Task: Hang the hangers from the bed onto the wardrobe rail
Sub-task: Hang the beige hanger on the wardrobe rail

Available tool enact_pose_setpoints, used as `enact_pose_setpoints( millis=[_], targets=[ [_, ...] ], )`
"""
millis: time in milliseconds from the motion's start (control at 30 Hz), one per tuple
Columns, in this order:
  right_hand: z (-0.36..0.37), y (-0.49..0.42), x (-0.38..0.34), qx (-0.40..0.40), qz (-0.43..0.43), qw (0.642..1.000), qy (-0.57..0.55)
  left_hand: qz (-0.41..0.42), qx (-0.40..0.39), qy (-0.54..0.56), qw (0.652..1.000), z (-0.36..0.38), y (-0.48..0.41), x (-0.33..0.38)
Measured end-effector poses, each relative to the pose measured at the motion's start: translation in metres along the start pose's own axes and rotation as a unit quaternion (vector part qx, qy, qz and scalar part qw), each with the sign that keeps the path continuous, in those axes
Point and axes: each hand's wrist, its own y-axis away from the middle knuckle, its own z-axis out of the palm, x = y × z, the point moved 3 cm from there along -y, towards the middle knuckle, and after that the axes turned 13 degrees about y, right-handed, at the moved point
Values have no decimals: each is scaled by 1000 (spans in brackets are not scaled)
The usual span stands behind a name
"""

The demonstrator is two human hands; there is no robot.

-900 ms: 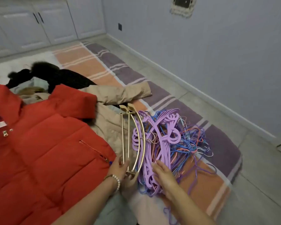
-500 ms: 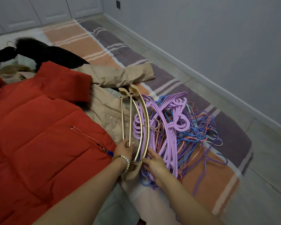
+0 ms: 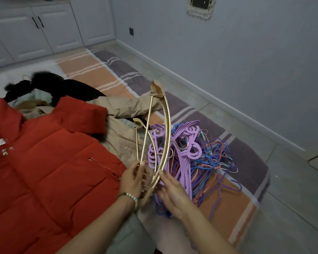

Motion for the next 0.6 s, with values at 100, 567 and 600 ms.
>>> enact_pose_setpoints(
  millis=[100, 567, 600],
  targets=[
    [1, 33, -47, -14, -30, 999, 26, 17, -54, -41, 998, 11, 4, 44],
    [-40, 296, -307, 122, -364, 921, -70, -59, -381, 53, 921, 206, 108, 325],
    [-47, 323, -320, 152, -390, 907, -52, -25, -410, 30, 911, 220, 123, 344]
  ],
)
